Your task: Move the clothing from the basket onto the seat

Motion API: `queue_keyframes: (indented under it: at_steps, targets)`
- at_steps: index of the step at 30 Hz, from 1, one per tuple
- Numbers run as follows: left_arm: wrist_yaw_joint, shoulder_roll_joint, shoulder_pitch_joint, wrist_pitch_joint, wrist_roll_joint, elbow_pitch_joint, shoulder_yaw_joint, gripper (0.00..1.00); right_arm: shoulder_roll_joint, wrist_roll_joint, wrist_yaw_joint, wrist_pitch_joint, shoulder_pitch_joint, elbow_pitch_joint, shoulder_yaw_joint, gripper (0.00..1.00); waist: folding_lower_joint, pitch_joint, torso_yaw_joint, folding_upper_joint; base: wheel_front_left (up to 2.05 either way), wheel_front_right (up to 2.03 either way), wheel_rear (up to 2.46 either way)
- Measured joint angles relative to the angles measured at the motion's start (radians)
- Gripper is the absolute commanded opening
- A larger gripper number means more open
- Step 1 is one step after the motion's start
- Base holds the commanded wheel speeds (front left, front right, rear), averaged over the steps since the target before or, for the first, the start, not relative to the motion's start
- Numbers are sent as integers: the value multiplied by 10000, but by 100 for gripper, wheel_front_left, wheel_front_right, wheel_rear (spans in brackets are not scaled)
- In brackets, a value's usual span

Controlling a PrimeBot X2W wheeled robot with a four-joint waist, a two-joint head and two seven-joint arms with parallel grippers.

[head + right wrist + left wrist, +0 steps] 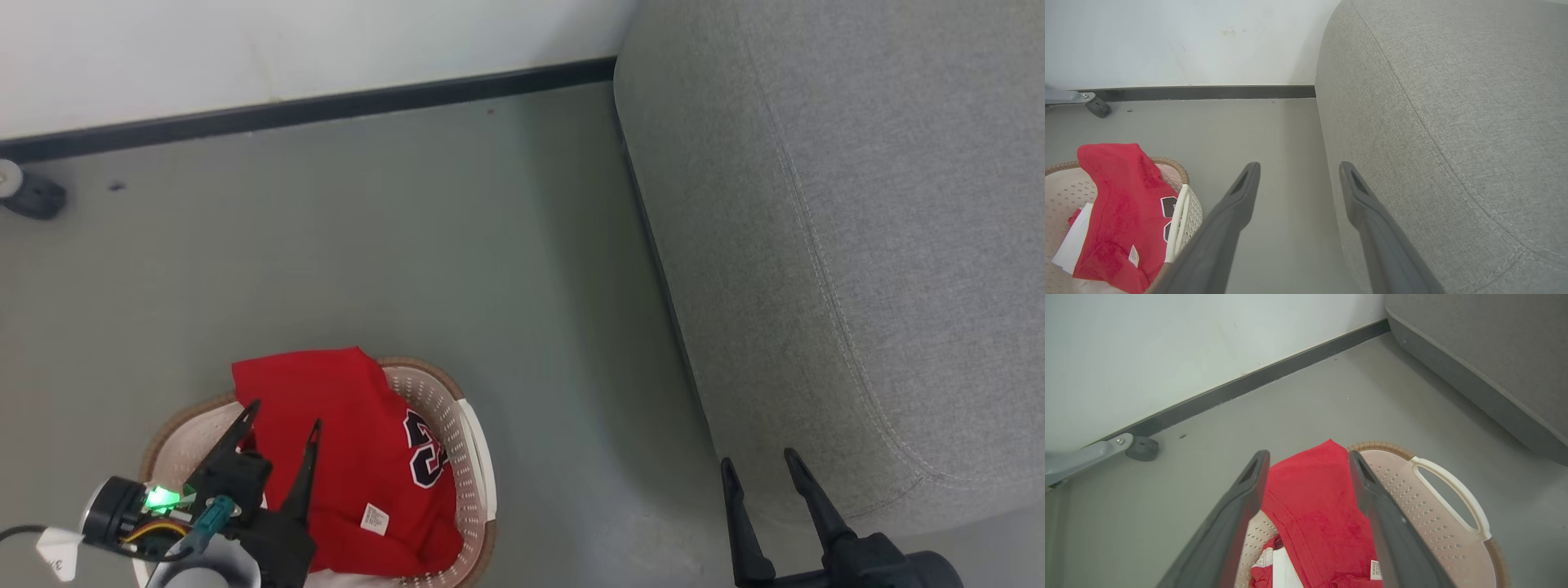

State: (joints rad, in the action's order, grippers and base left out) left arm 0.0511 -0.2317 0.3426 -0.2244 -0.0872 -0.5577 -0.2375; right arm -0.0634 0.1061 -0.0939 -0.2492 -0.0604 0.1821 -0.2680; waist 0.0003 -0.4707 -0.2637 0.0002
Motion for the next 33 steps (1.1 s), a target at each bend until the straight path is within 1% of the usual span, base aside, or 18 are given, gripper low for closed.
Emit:
queue_keyframes:
  at_steps: [1, 4, 10, 13, 17, 24, 33]
  targets:
    - [98, -31, 138, 73, 82, -148, -82, 100, 8, -2, -29, 0, -56, -48, 2, 100, 0, -153, -37, 0, 0, 0, 0]
    - [203, -50, 614, 253, 221, -543, -209, 100, 19, -2, -35, 0, -236, -171, 17, 100, 0, -618, -130, 0, 0, 0, 0]
    - [322, -27, 1474, 497, 293, -1513, -405, 100, 36, -343, -44, 0, -537, -311, 0, 100, 0, -1513, -245, 0, 0, 0, 0]
    - [466, -13, 1772, 660, 301, -1954, -531, 100, 44, -368, -119, 0, -595, -468, 36, 100, 0, -1907, -277, 0, 0, 0, 0]
    - [550, 19, 2202, 872, 359, -2479, -717, 100, 58, -414, -128, -2, -790, -731, 50, 100, -1, -2382, -310, 0, 0, 0, 0]
    - [562, 159, 3104, 1283, 359, -3269, -815, 100, 94, -545, -130, -2, -892, -1170, -19, 100, -1, -3131, -332, -1, 0, 0, 0]
    - [644, -10, 4003, 1632, 575, -4052, -1024, 100, 117, -648, -217, -4, -983, -1875, -107, 100, -2, -3962, -261, -1, 0, 0, 0]
